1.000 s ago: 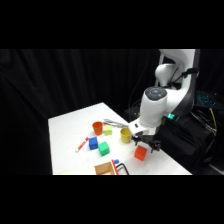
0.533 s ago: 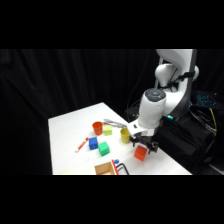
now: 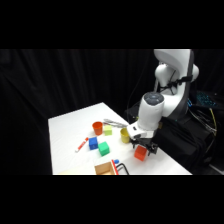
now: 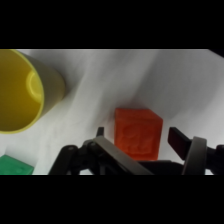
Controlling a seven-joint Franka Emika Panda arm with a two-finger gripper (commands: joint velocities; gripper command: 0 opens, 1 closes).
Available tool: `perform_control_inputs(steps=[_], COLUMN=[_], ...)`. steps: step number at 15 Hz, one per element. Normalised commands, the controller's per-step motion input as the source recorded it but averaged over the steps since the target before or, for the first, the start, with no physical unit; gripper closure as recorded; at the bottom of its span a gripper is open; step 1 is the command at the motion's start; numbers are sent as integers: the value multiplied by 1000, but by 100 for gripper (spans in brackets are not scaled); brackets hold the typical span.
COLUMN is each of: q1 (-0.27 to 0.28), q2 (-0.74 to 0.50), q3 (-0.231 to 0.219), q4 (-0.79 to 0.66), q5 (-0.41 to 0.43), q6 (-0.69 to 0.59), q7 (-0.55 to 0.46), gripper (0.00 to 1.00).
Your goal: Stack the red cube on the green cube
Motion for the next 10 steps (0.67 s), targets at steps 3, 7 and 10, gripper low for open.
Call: perform_control_inputs(steps=[3,7,10], q1=[77,79,78], q2=[80,84,64], q3=[-67,-75,-68], q4=[37,42,39], q5=[22,31,46], q6=[171,162,151], q7=[53,41,30], gripper=[0,0,25])
